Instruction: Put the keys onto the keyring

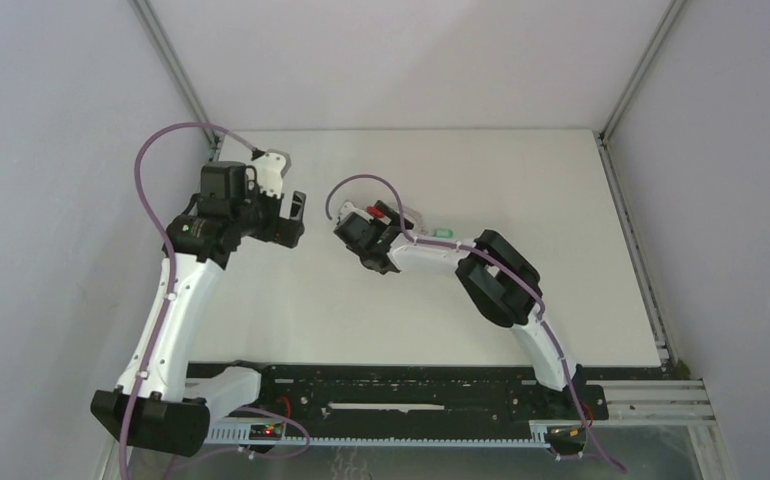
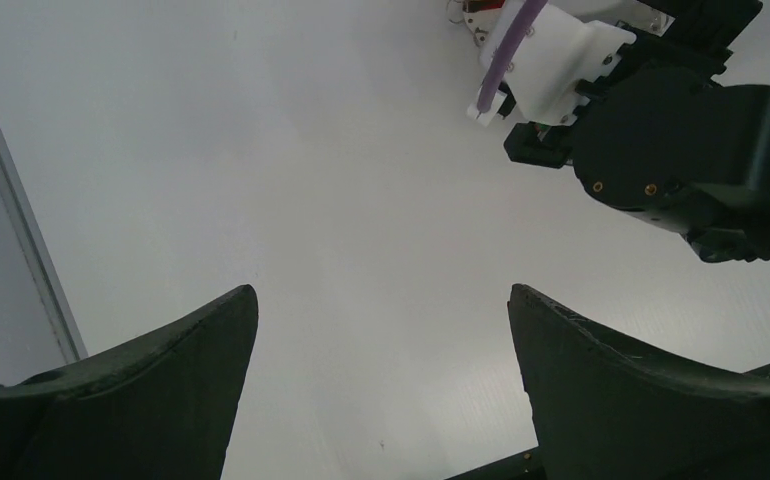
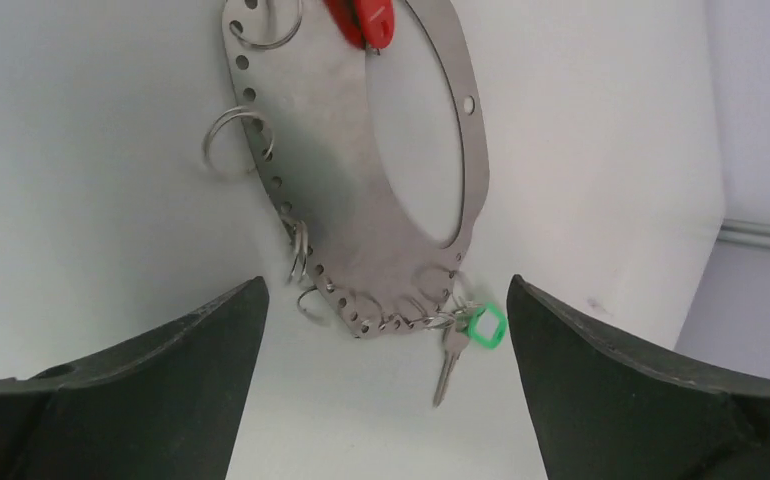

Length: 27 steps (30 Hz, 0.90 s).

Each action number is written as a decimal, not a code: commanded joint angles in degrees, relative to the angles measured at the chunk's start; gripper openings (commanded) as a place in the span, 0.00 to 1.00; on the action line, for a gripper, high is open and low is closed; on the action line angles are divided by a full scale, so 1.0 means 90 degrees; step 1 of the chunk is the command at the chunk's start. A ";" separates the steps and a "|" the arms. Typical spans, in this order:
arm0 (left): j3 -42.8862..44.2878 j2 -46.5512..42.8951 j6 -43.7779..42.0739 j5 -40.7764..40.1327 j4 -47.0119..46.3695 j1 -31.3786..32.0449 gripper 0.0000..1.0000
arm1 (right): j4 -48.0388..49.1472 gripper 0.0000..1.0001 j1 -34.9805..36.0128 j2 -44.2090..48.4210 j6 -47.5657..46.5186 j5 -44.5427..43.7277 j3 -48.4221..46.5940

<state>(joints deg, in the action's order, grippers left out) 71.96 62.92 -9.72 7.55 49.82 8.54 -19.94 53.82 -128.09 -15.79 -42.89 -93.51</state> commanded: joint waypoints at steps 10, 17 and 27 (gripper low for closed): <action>0.0526 -0.0029 -0.0178 0.0866 -0.0263 -0.0435 1.00 | 0.0024 1.00 -0.0937 0.4250 0.2565 0.4593 0.1801; -0.2692 -0.0684 0.0733 0.1128 -0.4482 -0.0858 1.00 | 0.1333 1.00 -0.3674 0.6797 0.4178 0.3338 0.4646; -0.4577 0.1028 0.1432 0.1539 -0.8492 -0.1620 1.00 | 0.4710 1.00 -0.5926 0.7121 0.3480 0.2173 0.7554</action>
<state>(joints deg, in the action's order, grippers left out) 30.94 67.92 -2.33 16.14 -7.66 -3.33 6.44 3.44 -63.00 15.81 -20.27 -27.68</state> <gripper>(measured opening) 0.996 0.998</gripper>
